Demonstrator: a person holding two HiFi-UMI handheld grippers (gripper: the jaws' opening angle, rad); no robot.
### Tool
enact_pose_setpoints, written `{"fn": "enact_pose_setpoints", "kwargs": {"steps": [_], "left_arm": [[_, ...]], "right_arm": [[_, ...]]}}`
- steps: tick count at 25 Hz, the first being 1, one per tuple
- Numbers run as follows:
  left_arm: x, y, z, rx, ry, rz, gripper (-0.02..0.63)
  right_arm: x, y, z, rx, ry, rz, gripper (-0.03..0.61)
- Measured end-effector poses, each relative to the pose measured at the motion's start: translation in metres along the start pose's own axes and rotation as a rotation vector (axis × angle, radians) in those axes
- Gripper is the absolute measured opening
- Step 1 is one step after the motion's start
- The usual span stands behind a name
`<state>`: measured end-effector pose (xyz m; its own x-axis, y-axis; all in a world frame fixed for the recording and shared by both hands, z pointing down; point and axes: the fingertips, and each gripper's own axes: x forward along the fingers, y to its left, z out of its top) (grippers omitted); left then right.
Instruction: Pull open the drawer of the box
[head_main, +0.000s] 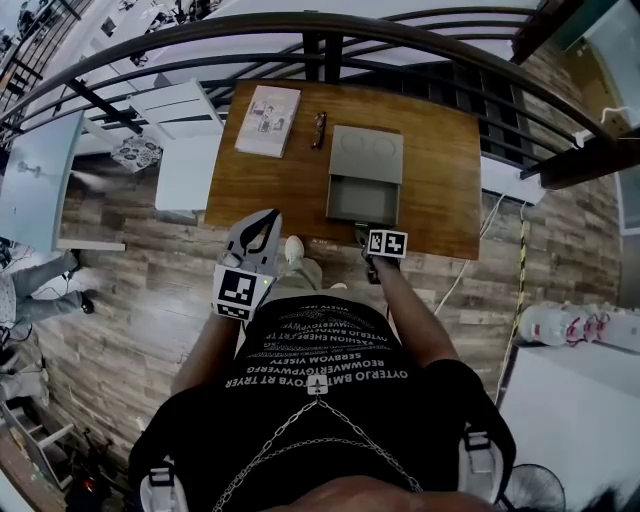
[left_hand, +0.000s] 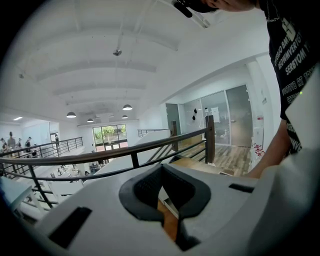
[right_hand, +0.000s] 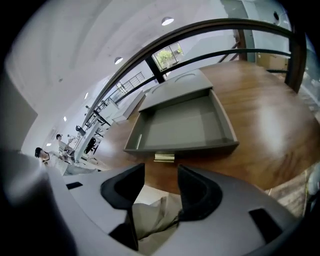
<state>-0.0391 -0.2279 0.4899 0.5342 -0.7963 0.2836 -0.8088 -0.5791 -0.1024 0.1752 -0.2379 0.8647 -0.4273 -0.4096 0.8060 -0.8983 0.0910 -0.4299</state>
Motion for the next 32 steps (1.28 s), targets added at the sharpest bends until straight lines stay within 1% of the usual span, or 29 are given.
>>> {"fn": "enact_pose_setpoints", "kwargs": {"steps": [1, 2, 3, 5, 6, 7, 9, 12, 16, 18, 21, 25, 27, 29, 32], "left_arm": [[-0.001, 0.000, 0.001, -0.004, -0.005, 0.002, -0.002], [-0.001, 0.000, 0.002, -0.011, -0.011, 0.003, 0.000], [-0.001, 0.001, 0.004, -0.019, -0.019, 0.002, -0.002], [0.001, 0.001, 0.006, -0.033, -0.035, -0.004, 0.000], [0.002, 0.001, 0.007, -0.039, -0.040, -0.007, 0.000], [0.003, 0.001, 0.008, -0.045, -0.041, -0.010, 0.000], [0.004, -0.002, 0.016, -0.052, -0.068, -0.010, -0.001], [0.004, -0.005, 0.043, -0.045, -0.155, -0.003, -0.001], [0.005, -0.018, 0.070, -0.044, -0.210, -0.033, -0.001], [0.007, -0.024, 0.077, -0.028, -0.218, -0.049, -0.001], [0.007, -0.033, 0.084, -0.012, -0.224, -0.059, -0.001], [0.005, -0.040, 0.101, 0.006, -0.249, -0.066, 0.000], [0.004, -0.041, 0.104, 0.013, -0.246, -0.064, 0.000], [0.003, -0.042, 0.103, 0.016, -0.233, -0.059, 0.000], [0.003, -0.042, 0.103, 0.029, -0.217, -0.054, 0.000]], "right_arm": [[-0.011, 0.000, 0.000, -0.022, -0.027, -0.012, 0.202], [-0.025, 0.002, 0.003, -0.068, -0.071, -0.037, 0.198], [-0.042, 0.004, 0.010, -0.130, -0.132, -0.070, 0.152], [-0.079, 0.011, 0.030, -0.240, -0.279, -0.124, 0.024], [-0.098, 0.017, 0.041, -0.275, -0.347, -0.133, 0.004], [-0.115, 0.022, 0.050, -0.304, -0.404, -0.135, -0.003], [-0.145, 0.033, 0.068, -0.362, -0.488, -0.140, -0.003], [-0.183, 0.053, 0.096, -0.434, -0.579, -0.127, -0.003], [-0.229, 0.088, 0.126, -0.497, -0.649, -0.047, -0.003], [-0.251, 0.106, 0.141, -0.534, -0.683, -0.017, -0.003], [-0.287, 0.131, 0.159, -0.601, -0.746, 0.003, -0.004], [-0.343, 0.167, 0.176, -0.686, -0.833, 0.027, -0.005], [-0.368, 0.184, 0.183, -0.719, -0.873, 0.048, -0.005], [-0.386, 0.195, 0.187, -0.735, -0.896, 0.069, -0.005], [-0.398, 0.201, 0.187, -0.725, -0.913, 0.096, -0.005]]}}
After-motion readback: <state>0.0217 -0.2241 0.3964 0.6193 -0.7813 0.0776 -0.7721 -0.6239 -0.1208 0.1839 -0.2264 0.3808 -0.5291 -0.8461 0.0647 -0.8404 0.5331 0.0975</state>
